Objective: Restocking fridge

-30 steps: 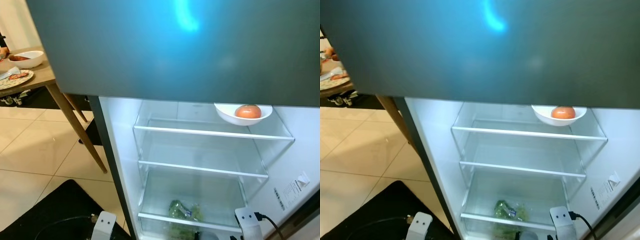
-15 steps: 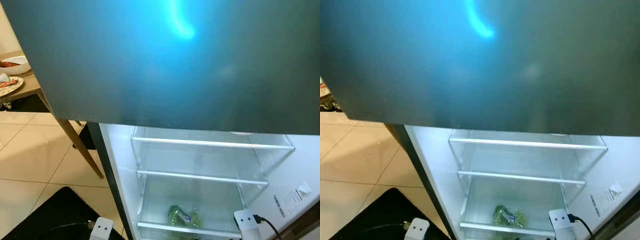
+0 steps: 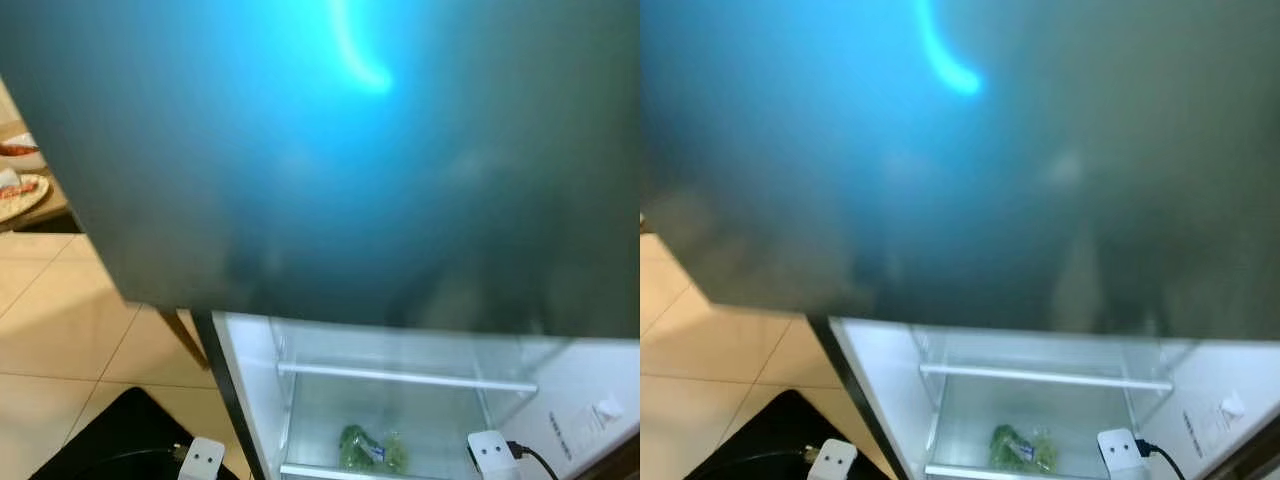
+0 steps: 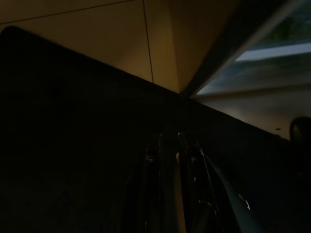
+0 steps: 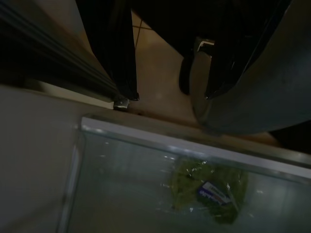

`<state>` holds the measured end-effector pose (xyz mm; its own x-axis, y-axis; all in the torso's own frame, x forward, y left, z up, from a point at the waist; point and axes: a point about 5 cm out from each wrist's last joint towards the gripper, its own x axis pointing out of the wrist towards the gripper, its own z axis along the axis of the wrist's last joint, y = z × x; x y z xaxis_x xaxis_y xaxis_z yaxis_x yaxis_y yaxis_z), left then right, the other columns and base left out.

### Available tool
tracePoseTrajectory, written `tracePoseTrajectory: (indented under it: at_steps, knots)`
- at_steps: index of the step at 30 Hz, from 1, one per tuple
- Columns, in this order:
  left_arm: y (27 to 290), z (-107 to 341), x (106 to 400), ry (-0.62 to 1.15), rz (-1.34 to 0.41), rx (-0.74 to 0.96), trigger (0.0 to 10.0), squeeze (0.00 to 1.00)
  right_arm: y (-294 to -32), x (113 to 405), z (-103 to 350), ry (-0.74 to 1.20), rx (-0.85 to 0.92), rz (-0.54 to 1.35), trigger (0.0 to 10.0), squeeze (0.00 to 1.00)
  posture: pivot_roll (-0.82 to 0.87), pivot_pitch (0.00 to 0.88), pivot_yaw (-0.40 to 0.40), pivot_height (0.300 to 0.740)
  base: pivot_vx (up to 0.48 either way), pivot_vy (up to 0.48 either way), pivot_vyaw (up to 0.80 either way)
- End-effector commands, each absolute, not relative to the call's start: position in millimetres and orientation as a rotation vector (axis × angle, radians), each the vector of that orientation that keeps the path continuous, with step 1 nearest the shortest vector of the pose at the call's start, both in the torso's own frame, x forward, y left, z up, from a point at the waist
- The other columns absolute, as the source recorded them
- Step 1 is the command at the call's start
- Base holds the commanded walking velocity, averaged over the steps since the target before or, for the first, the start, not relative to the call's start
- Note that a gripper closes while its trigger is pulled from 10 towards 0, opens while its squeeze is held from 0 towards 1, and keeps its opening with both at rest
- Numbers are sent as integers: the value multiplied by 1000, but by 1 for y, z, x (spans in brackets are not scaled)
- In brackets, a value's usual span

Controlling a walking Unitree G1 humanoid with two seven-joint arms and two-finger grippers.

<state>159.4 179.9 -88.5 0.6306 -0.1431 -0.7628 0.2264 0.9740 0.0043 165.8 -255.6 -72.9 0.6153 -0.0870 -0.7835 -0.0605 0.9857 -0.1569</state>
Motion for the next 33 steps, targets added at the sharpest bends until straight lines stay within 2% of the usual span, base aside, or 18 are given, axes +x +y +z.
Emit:
tracePoseTrajectory:
  at_steps: [1,18,33]
  knots:
    - [188,-90,155,889,-196,120,10000,0,-253,162,-76,930,-169,-17,10000,0,-157,0,50,681,0,0,0]
    - [186,-91,155,916,-210,133,10000,0,-251,161,-77,926,-157,-18,10000,0,-156,0,50,681,0,0,0]
    - [184,-96,147,962,-204,134,10000,0,-252,151,-81,968,-137,-30,10000,0,-158,0,50,740,0,0,0]
